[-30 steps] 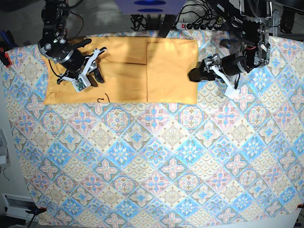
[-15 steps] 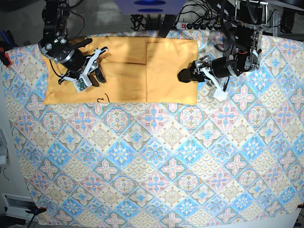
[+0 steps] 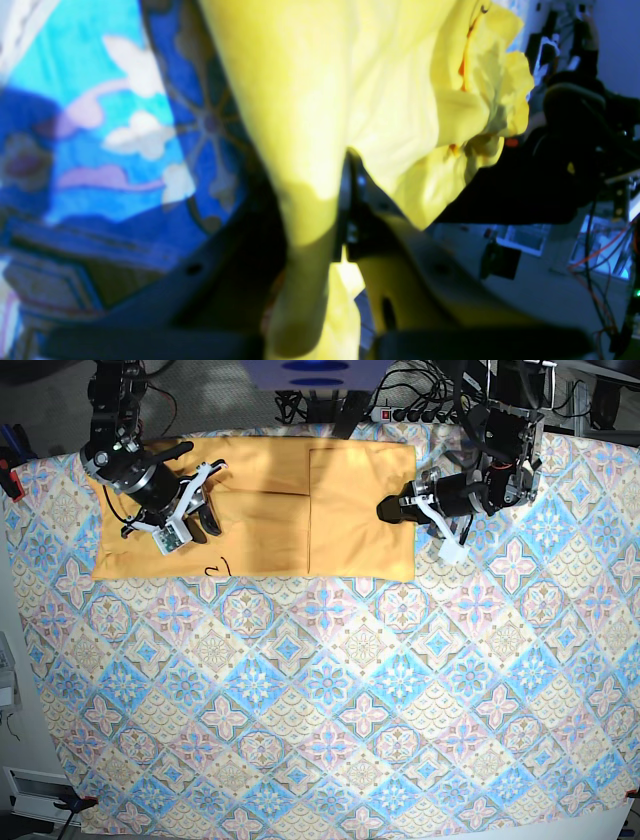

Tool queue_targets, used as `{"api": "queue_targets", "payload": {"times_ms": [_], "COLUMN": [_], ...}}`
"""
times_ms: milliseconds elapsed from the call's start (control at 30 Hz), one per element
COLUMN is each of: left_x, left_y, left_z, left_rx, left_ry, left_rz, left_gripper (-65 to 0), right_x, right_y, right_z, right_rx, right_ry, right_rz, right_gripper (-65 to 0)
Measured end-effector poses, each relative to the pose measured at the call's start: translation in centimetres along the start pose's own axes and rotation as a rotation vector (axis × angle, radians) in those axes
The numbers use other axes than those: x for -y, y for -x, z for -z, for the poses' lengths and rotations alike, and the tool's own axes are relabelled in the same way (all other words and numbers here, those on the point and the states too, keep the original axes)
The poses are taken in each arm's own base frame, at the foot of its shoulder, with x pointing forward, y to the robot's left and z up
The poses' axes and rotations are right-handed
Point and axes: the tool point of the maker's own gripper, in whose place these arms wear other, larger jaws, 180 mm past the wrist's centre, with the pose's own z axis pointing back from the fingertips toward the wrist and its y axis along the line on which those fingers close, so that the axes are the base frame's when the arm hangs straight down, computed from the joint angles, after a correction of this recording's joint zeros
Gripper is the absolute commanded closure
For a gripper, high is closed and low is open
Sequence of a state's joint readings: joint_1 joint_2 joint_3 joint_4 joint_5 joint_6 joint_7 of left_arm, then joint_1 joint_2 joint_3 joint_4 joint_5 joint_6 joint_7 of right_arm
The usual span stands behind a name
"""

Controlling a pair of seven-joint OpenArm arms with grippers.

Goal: Fold the T-shirt properly
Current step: 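Move both grippers to the two ends of the folded yellow shirt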

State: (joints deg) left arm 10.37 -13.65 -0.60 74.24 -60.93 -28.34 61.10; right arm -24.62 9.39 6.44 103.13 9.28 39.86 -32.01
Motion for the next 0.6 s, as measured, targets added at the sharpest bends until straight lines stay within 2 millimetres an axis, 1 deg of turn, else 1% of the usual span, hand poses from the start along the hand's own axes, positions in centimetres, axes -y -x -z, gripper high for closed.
{"api": "queue_targets", "payload": {"times_ms": [67,167,267,400,500,600], "left_x": [0.0,-0.4,-1.5,-3.1,-4.3,-5.0], "left_y": [0.0,-0.3,-1.0,-0.8,-0.6,-0.8], "left_z": [0.0,-0.5,-1.6,-3.5,-5.0,-5.9], "left_rx": [0.002,0.017,0.056,0.069,0.056,0.054], "left_ry": [0.000,-0.007,-0.033,-0.075,-0.115,-0.138], "left_rz": [-0.001,-0.014,-0.038,-0.052,-0.038,-0.024], "left_gripper": [0.0,0.0,0.0,0.0,0.0,0.0], "right_x": [0.0,1.0,2.6,4.1,4.5,4.6], "right_y": [0.0,0.2,0.5,1.1,2.1,1.9], "right_z": [0.0,-0.5,-1.2,-2.2,-2.8,-2.8], "right_rx": [-0.001,0.000,-0.003,-0.011,-0.039,-0.037], "right_ry": [0.001,0.028,0.078,0.126,0.144,0.144], "right_rz": [0.001,0.012,0.023,0.040,0.048,0.046], "right_gripper": [-14.6,-14.6,-14.6,-15.0,-15.1,-15.2]}}
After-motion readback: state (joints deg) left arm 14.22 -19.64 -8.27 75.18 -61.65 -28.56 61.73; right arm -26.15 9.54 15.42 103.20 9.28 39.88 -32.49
